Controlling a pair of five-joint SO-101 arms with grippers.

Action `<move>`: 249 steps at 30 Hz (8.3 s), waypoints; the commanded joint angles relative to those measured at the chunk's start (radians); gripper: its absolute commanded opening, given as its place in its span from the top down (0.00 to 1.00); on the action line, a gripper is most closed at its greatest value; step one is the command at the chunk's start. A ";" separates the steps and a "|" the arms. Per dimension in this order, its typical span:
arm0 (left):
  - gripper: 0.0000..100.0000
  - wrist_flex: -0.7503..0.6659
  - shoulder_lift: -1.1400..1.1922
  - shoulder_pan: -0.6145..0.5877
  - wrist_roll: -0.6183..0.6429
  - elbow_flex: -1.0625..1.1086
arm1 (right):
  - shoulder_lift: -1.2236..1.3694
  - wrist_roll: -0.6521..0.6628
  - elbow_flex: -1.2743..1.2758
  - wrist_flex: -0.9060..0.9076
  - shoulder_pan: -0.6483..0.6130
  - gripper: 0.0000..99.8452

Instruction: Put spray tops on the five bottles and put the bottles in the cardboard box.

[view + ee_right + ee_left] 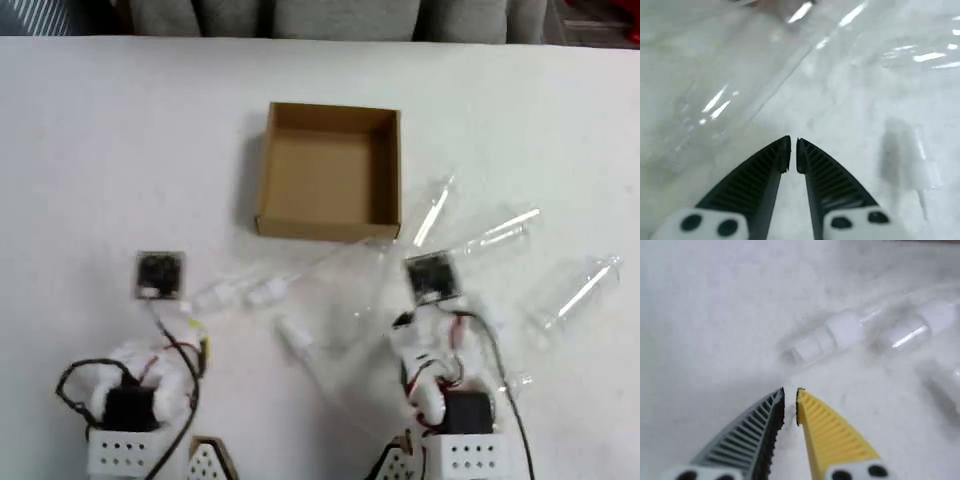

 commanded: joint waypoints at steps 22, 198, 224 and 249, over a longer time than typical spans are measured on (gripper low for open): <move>0.93 -0.002 -0.010 0.016 0.009 -0.003 | -0.004 0.000 -0.008 -0.022 0.012 0.98; 0.87 -0.500 0.684 -0.303 -0.114 -0.336 | 1.461 1.163 -0.836 -0.378 -0.318 0.98; 0.87 -0.491 0.691 -0.595 0.081 -0.420 | 1.890 -0.491 -1.498 -0.584 -0.796 0.98; 0.87 -0.460 0.691 -0.472 0.081 -0.425 | 1.972 -0.239 -2.269 0.559 -0.665 0.96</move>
